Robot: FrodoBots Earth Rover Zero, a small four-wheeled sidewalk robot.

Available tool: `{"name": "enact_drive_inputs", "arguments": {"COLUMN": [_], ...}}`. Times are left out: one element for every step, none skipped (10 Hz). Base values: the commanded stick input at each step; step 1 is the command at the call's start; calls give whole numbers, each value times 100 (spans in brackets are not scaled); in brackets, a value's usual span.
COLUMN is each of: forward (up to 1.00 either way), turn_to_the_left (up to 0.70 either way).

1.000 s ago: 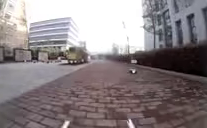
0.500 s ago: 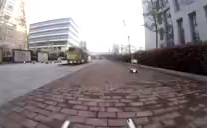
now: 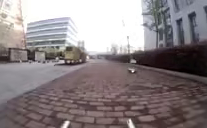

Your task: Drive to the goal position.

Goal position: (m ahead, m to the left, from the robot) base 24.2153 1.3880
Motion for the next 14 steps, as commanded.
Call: {"name": "enact_drive_inputs", "arguments": {"forward": [70, 70, 70, 70, 70, 70, 70, 70, 70, 70, 70, 70, 70, 70], "turn_to_the_left": [-14, -14, -14, -14, -14, -14, -14, -14, -14, -14, -14, -14, -14, -14]}}
